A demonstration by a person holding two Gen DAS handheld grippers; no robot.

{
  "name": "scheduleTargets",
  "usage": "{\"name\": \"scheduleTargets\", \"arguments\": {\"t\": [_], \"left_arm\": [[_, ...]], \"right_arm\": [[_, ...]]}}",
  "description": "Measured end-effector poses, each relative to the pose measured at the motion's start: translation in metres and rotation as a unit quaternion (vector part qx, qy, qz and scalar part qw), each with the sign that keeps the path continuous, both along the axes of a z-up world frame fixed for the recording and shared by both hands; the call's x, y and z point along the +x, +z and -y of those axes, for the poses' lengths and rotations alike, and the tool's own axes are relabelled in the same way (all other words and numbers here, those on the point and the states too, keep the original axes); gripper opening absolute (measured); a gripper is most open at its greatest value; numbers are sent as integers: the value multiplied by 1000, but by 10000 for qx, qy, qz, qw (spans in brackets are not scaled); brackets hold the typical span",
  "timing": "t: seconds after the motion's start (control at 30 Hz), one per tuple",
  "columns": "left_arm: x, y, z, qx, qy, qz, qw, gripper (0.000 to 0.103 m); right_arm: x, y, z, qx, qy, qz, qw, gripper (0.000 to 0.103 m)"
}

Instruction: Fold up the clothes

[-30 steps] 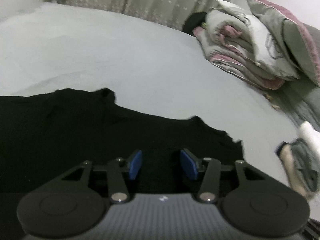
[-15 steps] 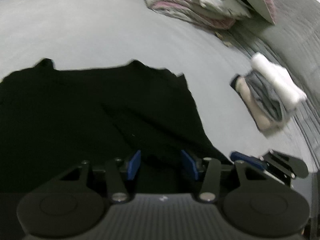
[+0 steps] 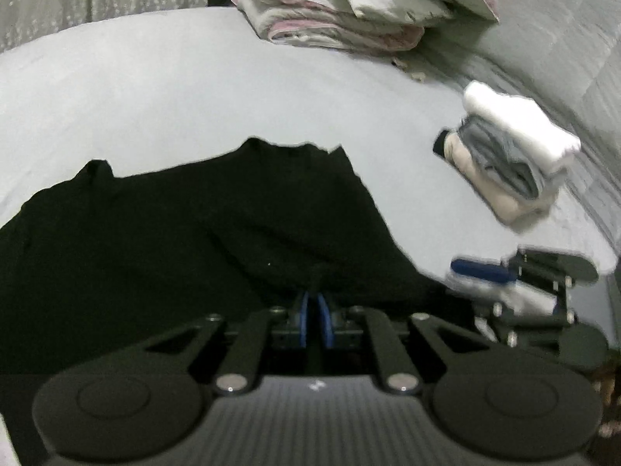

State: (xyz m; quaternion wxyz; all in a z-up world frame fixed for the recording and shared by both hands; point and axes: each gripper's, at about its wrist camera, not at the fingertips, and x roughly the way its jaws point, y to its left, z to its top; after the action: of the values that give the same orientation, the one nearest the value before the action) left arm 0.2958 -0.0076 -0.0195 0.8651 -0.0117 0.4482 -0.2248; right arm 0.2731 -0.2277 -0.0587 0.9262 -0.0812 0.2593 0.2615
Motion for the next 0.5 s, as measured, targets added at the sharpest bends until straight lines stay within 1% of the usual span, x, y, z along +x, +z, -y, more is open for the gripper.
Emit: {"name": "scheduleTargets", "arguments": {"t": [0.03,0.07,0.1,0.13,0.17,0.2,0.27,0.4,0.5], "left_arm": [[-2,-1,1,121,-44,-34,9999,11],[-3,-2,2,245,-65,-47,9997,22],[-4,-3,3,372,-53,-31,9993,30],[-5,-4,3,481,-31,-5,9988,45],[-5,-3,2,568,7,34,9984,49],[-6,-3,1,607,45,64,9981,49],[-6,1,-3,458,147,139,9987,54],[-3,8,-6,-21,246,443,9987,55],[-1,5,-1,-448,51,574,9973,54]], "right_arm": [[0,0,1,-13,-23,-15,10000,31],[1,-1,3,-24,-43,-33,10000,31],[1,-1,4,-33,-52,-61,10000,31],[1,-2,5,-36,-49,-96,9999,31],[1,-2,6,-36,-29,-129,9999,31],[0,-1,7,-33,-1,-150,9999,31],[-1,0,8,-6,22,-147,9999,31],[-1,4,10,132,-35,-71,9999,31],[-1,7,9,295,-75,11,9995,31]]}}
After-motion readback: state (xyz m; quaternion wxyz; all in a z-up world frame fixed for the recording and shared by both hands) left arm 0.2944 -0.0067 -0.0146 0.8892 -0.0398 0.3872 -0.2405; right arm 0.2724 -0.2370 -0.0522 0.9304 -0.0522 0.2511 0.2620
